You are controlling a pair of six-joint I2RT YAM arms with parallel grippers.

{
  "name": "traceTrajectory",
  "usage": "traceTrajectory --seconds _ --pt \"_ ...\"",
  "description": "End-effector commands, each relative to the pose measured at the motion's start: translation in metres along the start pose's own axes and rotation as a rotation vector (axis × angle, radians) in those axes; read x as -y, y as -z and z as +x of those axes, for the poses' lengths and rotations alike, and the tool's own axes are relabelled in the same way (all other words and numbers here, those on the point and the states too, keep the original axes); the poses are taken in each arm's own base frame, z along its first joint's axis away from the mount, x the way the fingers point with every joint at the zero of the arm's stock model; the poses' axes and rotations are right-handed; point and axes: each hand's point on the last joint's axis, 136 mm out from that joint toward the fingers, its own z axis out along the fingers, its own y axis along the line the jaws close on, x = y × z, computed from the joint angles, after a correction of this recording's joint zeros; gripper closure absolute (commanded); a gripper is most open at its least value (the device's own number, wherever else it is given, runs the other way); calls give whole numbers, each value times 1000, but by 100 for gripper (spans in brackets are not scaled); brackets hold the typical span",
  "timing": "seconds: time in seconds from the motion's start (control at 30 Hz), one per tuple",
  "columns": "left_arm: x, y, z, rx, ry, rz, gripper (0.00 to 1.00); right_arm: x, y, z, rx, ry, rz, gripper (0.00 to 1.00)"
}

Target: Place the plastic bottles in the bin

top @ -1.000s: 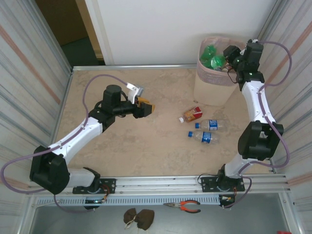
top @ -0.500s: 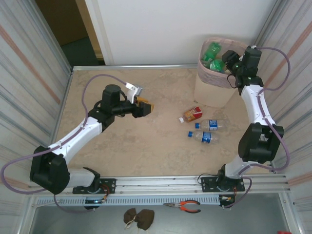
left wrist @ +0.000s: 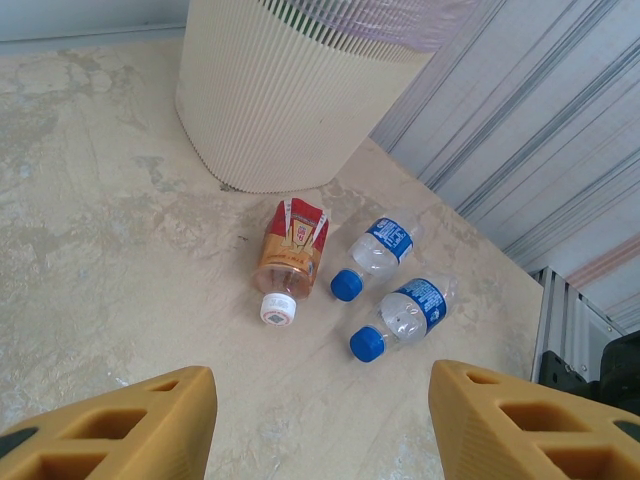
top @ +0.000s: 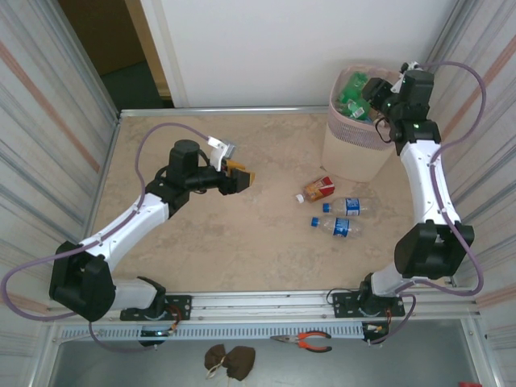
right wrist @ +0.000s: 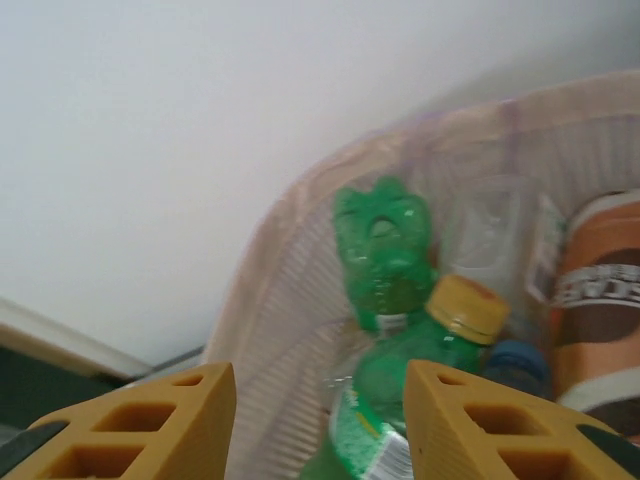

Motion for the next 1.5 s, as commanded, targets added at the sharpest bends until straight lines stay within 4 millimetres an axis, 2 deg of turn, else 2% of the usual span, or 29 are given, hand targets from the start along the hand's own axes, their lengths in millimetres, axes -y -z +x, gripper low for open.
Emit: traceTrajectory --seconds 0.0,0.13,0.33,0.47,0.63,0.8,0.93,1.27,1.37,1.47 --pt "6 7 -13 32 -30 20 41 -12 -10 15 -84 28 -61 57" --pt "7 7 -11 28 -24 25 42 -10 -32 33 -165 6 -86 62" --pt "6 9 -10 32 -27 11 42 8 -68 62 -273 -13 -61 65" --pt "6 11 -9 34 -31 -1 42 13 -78 71 -325 -4 -48 66" --pt "4 13 -8 39 -28 -11 41 0 -61 48 -266 9 -66 63" --pt "3 11 -9 41 -30 -9 42 -17 -29 25 -214 41 -82 59" --pt "2 8 -10 41 -29 -1 41 -26 -4 24 -221 80 -90 57" --pt "-4 3 -15 51 -12 -12 41 -52 52 51 -252 241 -146 56" --pt "-6 4 -15 54 -8 -15 42 -64 65 72 -276 343 -183 55" --pt "-10 4 -15 53 1 -24 40 -78 76 102 -328 499 -243 54"
